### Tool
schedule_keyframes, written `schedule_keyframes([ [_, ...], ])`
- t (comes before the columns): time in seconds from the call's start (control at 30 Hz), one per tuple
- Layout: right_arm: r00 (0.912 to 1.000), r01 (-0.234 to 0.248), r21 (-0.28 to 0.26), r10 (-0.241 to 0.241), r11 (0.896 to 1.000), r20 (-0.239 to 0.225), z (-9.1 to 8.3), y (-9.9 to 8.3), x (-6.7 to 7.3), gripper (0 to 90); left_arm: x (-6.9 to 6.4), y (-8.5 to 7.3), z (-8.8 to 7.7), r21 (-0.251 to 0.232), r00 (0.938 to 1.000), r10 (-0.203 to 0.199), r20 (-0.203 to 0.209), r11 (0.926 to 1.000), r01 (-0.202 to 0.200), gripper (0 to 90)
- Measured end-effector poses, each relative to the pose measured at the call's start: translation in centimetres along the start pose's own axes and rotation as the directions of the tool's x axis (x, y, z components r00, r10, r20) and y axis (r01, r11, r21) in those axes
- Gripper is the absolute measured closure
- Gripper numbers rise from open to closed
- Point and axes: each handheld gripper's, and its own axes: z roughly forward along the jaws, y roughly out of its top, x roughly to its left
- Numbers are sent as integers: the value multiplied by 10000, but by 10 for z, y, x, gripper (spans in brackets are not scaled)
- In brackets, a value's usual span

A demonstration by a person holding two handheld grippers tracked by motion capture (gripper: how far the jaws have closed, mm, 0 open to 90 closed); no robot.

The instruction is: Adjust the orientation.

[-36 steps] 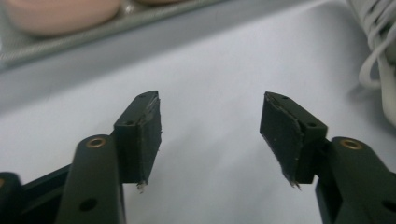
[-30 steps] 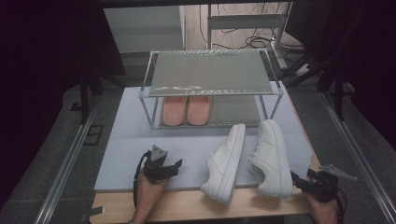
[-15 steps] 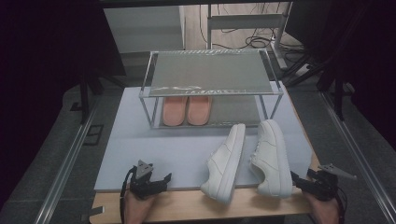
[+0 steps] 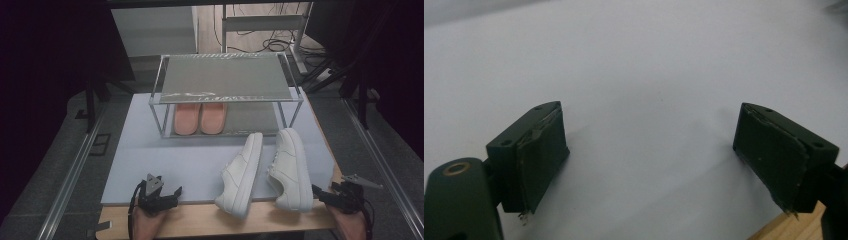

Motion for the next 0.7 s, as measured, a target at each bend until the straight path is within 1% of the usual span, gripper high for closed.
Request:
schedule_keyframes([
  [0.13, 9996, 72, 139, -76, 9999, 266, -3, 2, 1, 182, 0, 0, 0, 2, 10000, 2, -2, 10000, -2, 133],
  [0.17, 9995, 18, 148, -22, 9999, 299, -4, 3, 2, 186, 0, 0, 0, 1, 10000, -3, -6, 10000, 3, 133],
  [0.3, 9995, 138, 100, -140, 9999, 277, -7, 5, 2, 204, 0, 0, 0, 2, 10000, -16, -28, 10000, 16, 133],
  [0.6, 9997, 178, 120, -180, 9998, 187, -13, 8, 5, 274, -1, 0, 0, 0, 10000, -45, -71, 10000, 45, 135],
  [0.7, 9993, 314, 96, -316, 9995, 188, -16, 9, 7, 305, -1, 0, 0, 1, 10000, -48, -82, 10000, 48, 135],
])
